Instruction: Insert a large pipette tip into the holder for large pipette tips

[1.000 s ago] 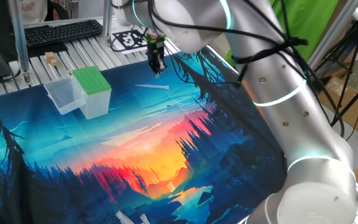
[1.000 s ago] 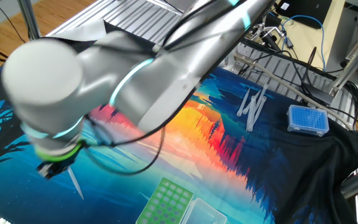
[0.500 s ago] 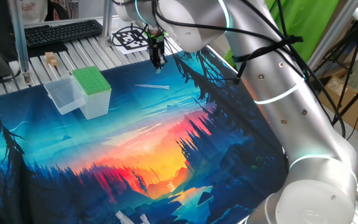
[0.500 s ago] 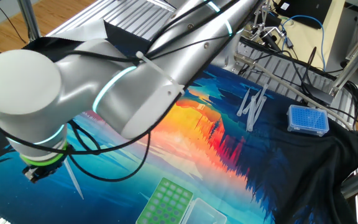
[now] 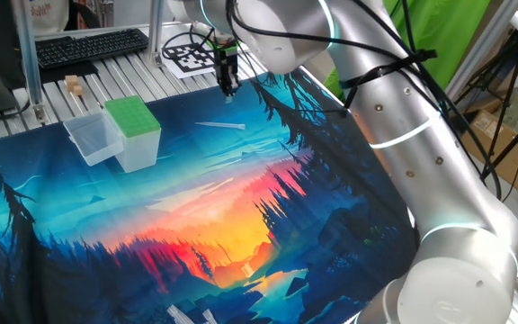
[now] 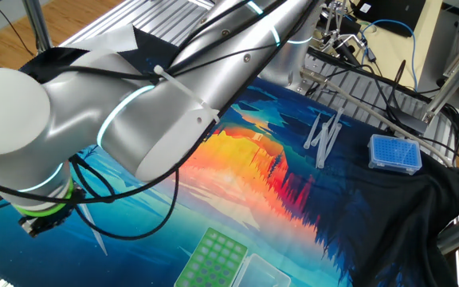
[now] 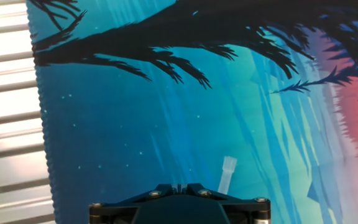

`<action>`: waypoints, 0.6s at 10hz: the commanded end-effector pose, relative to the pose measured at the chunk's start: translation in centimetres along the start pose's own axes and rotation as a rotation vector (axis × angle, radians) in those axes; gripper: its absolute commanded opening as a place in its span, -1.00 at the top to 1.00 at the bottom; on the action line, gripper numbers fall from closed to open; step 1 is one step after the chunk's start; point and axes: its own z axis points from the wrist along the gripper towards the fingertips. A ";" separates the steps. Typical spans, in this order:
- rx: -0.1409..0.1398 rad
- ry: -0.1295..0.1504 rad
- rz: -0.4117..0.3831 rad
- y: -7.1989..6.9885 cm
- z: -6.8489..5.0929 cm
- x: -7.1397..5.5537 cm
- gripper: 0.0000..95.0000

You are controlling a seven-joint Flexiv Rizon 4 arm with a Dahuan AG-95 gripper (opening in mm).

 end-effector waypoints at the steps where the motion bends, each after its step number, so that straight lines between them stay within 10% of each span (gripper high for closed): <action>1: -0.005 0.010 0.009 -0.3 -0.1 0.0 1.00; 4: -0.002 0.022 0.053 -0.3 -0.1 0.0 1.00; 6: 0.012 -0.040 0.059 -0.3 -0.1 0.0 1.00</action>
